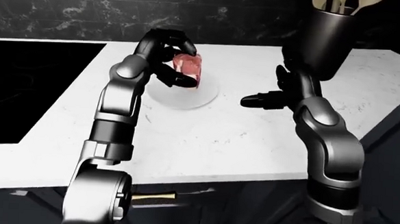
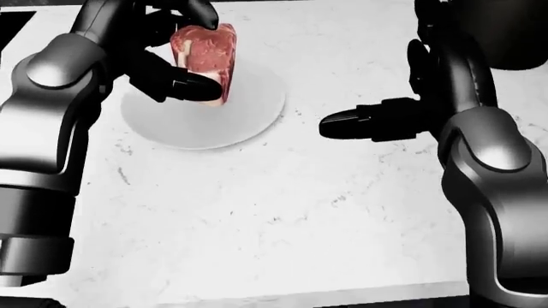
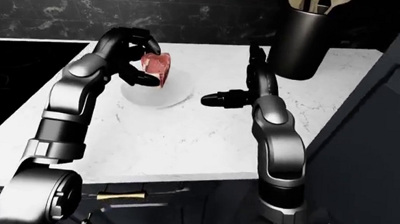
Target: Place the steak on the top rack of the oven.
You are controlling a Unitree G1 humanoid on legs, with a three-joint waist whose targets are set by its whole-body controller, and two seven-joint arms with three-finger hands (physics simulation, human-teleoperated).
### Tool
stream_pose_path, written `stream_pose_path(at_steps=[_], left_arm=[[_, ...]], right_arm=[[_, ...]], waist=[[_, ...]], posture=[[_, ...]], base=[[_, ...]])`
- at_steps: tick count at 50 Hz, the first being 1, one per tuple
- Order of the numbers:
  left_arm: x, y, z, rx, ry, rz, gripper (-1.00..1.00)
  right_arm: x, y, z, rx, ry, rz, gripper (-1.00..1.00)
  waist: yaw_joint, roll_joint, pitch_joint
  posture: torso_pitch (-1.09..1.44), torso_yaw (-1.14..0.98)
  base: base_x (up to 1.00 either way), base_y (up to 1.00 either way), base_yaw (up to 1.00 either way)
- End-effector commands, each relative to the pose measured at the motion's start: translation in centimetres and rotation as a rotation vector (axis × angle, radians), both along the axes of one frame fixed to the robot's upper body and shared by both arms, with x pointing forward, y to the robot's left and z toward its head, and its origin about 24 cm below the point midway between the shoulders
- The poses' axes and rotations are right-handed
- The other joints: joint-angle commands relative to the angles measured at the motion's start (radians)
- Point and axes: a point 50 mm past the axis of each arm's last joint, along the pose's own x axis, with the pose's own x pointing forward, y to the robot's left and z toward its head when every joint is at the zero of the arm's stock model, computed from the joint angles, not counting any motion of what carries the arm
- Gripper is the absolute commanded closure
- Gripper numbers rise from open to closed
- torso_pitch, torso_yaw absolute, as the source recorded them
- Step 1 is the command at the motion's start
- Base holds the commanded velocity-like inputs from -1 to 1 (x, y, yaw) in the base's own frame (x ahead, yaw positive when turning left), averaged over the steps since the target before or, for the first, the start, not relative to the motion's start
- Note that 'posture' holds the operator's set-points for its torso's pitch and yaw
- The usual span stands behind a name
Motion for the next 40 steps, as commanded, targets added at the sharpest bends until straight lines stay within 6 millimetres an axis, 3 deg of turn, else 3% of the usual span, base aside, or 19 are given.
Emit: stream_pose_path(at_steps=[1, 3, 10, 11, 13, 15, 16, 17, 19, 23, 25, 27, 29, 32, 35, 37, 38, 39, 40], left_arm=[[-0.47, -0.28, 2.85, -0.011, -0.117, -0.021, 0.51], [-0.51, -0.31, 2.81, -0.012, -0.116, -0.023, 0.53], [-0.55, -0.29, 2.78, -0.014, -0.115, -0.023, 0.57], [-0.56, -0.27, 2.81, -0.014, -0.116, -0.023, 0.57], [-0.53, -0.28, 2.69, -0.014, -0.115, -0.024, 0.57], [-0.51, -0.3, 2.77, -0.016, -0.116, -0.025, 0.58], [-0.5, -0.3, 2.79, -0.016, -0.116, -0.025, 0.58], [-0.49, -0.29, 2.81, -0.018, -0.117, -0.025, 0.57], [-0.49, -0.3, 2.76, -0.018, -0.116, -0.025, 0.57], [-0.52, -0.32, 2.79, -0.016, -0.116, -0.026, 0.6], [-0.51, -0.42, 2.77, -0.018, -0.116, -0.028, 0.7], [-0.44, -0.45, 2.71, -0.019, -0.116, -0.028, 0.68], [-0.38, -0.45, 2.71, -0.018, -0.117, -0.027, 0.65], [-0.35, -0.48, 2.81, -0.017, -0.117, -0.028, 0.62], [-0.32, -0.44, 2.88, -0.018, -0.118, -0.027, 0.63], [-0.32, -0.45, 2.9, -0.018, -0.119, -0.027, 0.62], [-0.33, -0.45, 2.86, -0.018, -0.119, -0.028, 0.63], [-0.37, -0.45, 2.88, -0.019, -0.118, -0.028, 0.62], [-0.42, -0.42, 2.9, -0.02, -0.118, -0.027, 0.63]], right_arm=[[-0.25, 0.07, 1.76, -0.005, -0.084, -0.003, -1.0], [-0.2, 0.05, 1.56, -0.004, -0.083, -0.002, -1.0], [-0.18, 0.2, 1.31, -0.005, -0.078, 0.001, -1.0], [-0.19, 0.17, 1.29, -0.004, -0.079, 0.001, -1.0], [-0.26, 0.2, 1.3, -0.003, -0.08, 0.0, -1.0], [-0.22, 0.16, 1.29, -0.004, -0.079, -0.001, -1.0], [-0.23, 0.18, 1.33, -0.004, -0.079, 0.0, -1.0], [-0.26, 0.21, 1.35, -0.006, -0.078, 0.0, -1.0], [-0.3, 0.24, 1.3, -0.006, -0.077, 0.001, -1.0], [-0.24, 0.14, 1.16, -0.004, -0.076, -0.001, -1.0], [-0.22, 0.14, 1.11, -0.004, -0.076, 0.0, -1.0], [-0.23, 0.09, 1.13, -0.005, -0.076, 0.0, -1.0], [-0.2, 0.04, 1.15, -0.006, -0.076, 0.0, -1.0], [-0.18, 0.08, 1.08, -0.005, -0.075, 0.001, -1.0], [-0.18, 0.06, 1.12, -0.005, -0.075, 0.0, -1.0], [-0.21, 0.08, 1.07, -0.005, -0.075, 0.001, -1.0], [-0.21, 0.1, 0.98, -0.005, -0.074, 0.001, -1.0], [-0.21, 0.09, 0.91, -0.004, -0.074, 0.0, -1.0], [-0.21, 0.11, 0.88, -0.004, -0.074, 0.0, -1.0]], waist=[[0.001, 0.006, -0.027], [0.006, -0.005, -0.036], [0.018, 0.045, -0.026], [0.018, 0.056, -0.025], [0.002, 0.076, 0.006], [-0.01, 0.13, -0.008], [-0.002, 0.093, 0.013], [-0.004, 0.102, -0.006], [-0.004, 0.082, -0.002], [-0.001, 0.031, -0.006], [0.002, -0.016, -0.011], [-0.002, 0.0, -0.006], [0.005, -0.007, -0.015], [0.008, 0.025, -0.016], [0.001, 0.083, 0.0], [0.001, 0.17, -0.023], [0.006, 0.112, -0.007], [0.002, 0.128, -0.011], [0.007, 0.12, -0.014]], posture=[[0.0, 0.0], [0.0, 0.0], [0.0, 0.0], [0.0, 0.0], [0.0, 0.0], [0.0, 0.0], [0.0, 0.0], [0.0, 0.0], [0.0, 0.0], [0.0, 0.0], [0.0, 0.0], [0.0, 0.0], [0.0, 0.0], [0.0, 0.0], [0.0, 0.0], [0.0, 0.0], [0.0, 0.0], [0.0, 0.0], [0.0, 0.0]], base=[[-0.18, 0.0, 0.0], [-0.17, 0.0, 0.0], [-0.17, 0.0, 0.0], [-0.09, 0.0, 0.0], [-0.02, 0.0, 0.0], [0.0, 0.01, 0.0], [0.0, 0.04, 0.0], [0.0, 0.22, 0.0], [0.0, 0.26, 0.0], [0.0, 0.28, 0.0], [0.0, 0.29, 0.0], [0.0, 0.28, 0.0], [0.0, 0.25, 0.0], [0.0, 0.19, 0.0], [0.0, 0.13, 0.0], [0.0, 0.11, 0.0], [0.0, 0.12, 0.0], [0.0, 0.12, 0.0], [0.0, 0.12, 0.0]])
